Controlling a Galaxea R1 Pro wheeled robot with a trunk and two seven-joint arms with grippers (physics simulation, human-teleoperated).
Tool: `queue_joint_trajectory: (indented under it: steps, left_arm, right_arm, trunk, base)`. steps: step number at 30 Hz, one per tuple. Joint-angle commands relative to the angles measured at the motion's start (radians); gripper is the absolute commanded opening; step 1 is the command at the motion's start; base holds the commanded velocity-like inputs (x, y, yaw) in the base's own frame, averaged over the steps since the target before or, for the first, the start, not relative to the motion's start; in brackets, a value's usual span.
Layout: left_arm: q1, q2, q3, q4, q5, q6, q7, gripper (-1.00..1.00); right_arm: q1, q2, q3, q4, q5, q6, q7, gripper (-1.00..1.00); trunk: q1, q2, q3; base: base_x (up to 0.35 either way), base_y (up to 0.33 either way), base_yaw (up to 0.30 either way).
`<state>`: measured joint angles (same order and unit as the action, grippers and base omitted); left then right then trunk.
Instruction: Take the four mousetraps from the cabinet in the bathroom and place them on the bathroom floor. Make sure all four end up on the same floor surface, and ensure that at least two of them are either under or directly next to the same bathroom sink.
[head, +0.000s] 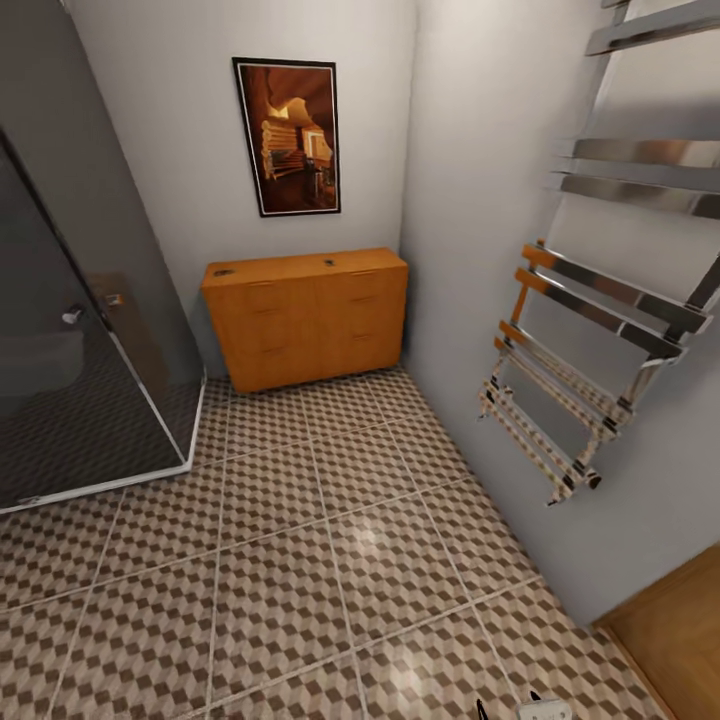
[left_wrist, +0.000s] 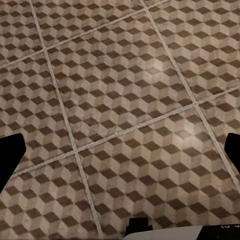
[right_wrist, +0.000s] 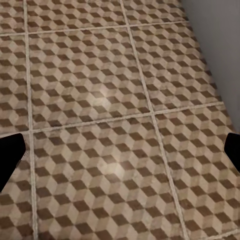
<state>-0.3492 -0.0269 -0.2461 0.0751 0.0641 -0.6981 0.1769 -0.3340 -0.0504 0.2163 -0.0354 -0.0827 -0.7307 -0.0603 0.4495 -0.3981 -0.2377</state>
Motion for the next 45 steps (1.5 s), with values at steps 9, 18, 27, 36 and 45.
queue_joint_trajectory:
  steps: [9,18,27,36,45]
  left_arm:
    - [-0.002,-0.001,-0.009,0.005,0.006,-0.006,0.003,1.0]
    - [-0.002,-0.001,-0.009,0.004,0.006,-0.006,0.003,1.0]
    - [-0.002,-0.001,-0.009,0.004,0.006,-0.006,0.003,1.0]
    - [-0.002,-0.001,-0.009,0.004,0.006,-0.006,0.003,1.0]
    - [-0.002,-0.001,-0.009,0.004,0.006,-0.006,0.003,1.0]
  right_arm:
    - [0.0,0.0,0.009,0.0,-0.008,-0.003,-0.003,1.0]
    - [0.0,0.0,0.009,0.0,-0.008,-0.003,-0.003,1.0]
    - [0.0,0.0,0.009,0.0,-0.009,-0.003,-0.003,1.0]
    - [0.0,0.0,0.009,0.0,-0.008,-0.004,-0.003,1.0]
    - [0.0,0.0,0.009,0.0,-0.008,-0.004,-0.003,1.0]
  trunk:
    - [0.001,-0.002,-0.002]
    - [0.001,-0.002,-0.002]
    - [0.001,-0.002,-0.002]
    - [0.001,-0.002,-0.002]
    - [0.001,-0.002,-0.002]
  base:
    - [0.0,0.0,0.269]
    - [0.096,-0.09,0.042]
    - [0.206,-0.184,0.003]
    - [0.24,-0.157,0.006]
    - [0.257,-0.013,0.226]
